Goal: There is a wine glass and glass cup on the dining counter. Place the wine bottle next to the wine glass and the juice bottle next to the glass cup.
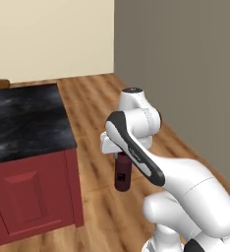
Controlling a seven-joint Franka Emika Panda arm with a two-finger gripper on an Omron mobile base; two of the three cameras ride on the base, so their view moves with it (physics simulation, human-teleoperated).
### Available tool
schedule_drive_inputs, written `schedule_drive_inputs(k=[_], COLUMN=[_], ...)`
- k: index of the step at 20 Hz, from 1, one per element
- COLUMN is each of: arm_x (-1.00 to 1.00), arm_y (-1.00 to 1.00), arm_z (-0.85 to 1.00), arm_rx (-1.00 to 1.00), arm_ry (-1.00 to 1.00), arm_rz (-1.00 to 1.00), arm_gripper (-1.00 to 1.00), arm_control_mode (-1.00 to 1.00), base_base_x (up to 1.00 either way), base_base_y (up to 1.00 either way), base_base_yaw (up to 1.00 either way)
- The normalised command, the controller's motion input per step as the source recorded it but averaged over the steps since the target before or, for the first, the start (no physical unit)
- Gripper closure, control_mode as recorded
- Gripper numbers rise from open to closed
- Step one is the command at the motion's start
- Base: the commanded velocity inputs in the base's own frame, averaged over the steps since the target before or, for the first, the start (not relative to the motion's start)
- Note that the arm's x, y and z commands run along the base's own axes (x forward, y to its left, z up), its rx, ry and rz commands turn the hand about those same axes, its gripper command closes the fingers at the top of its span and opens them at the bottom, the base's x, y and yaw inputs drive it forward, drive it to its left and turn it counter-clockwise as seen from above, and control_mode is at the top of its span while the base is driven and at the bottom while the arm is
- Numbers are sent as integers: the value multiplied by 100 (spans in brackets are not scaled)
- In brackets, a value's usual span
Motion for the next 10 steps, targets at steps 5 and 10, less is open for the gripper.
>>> schedule_drive_inputs(k=[5, 10], arm_x=[0, 0], arm_y=[0, 0], arm_z=[0, 0], arm_rx=[0, 0], arm_ry=[0, 0], arm_rz=[0, 0], arm_gripper=[100, 100], arm_control_mode=[100, 100], base_base_x=[49, 55], base_base_y=[-56, -51], base_base_yaw=[0, 1])
